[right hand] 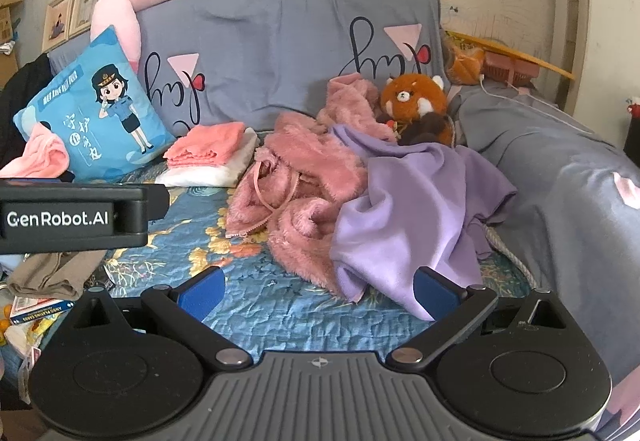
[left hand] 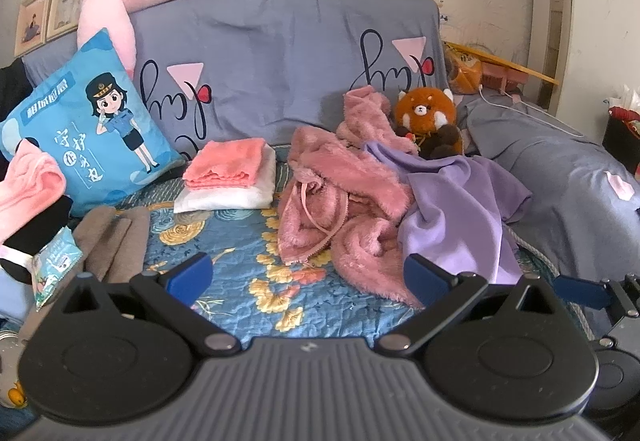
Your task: Fold clothes
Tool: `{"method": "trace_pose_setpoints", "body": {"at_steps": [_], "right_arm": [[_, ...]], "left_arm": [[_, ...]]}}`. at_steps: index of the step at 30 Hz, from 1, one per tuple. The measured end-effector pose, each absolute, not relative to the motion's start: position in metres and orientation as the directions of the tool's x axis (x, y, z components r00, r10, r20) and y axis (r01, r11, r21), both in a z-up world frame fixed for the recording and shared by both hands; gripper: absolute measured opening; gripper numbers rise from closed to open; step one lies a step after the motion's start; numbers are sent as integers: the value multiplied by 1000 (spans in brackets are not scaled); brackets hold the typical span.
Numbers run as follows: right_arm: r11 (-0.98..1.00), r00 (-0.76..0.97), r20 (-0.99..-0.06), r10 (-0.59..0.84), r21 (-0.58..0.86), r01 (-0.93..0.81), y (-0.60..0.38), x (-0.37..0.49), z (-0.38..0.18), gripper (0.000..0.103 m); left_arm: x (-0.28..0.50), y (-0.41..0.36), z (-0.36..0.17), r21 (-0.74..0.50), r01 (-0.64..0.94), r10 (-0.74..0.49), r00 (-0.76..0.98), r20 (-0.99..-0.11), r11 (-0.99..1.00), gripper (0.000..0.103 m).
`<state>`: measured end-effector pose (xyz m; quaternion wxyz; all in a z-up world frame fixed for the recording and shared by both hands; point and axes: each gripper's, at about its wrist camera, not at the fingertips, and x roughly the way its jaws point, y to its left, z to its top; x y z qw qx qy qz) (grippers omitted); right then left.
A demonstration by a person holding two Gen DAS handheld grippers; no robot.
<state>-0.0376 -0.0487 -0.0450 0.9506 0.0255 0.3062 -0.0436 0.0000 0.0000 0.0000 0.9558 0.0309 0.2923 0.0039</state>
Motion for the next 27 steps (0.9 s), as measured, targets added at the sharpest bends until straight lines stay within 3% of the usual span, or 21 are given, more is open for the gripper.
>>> {"method": "trace_pose_setpoints", "body": {"at_steps": [27], "right_arm": [[993, 792, -608, -61, 46, 111, -50, -34, -48, 102]], "left_arm": [[4, 2, -3, 48, 22, 9, 819, -574, 999, 103]]}}
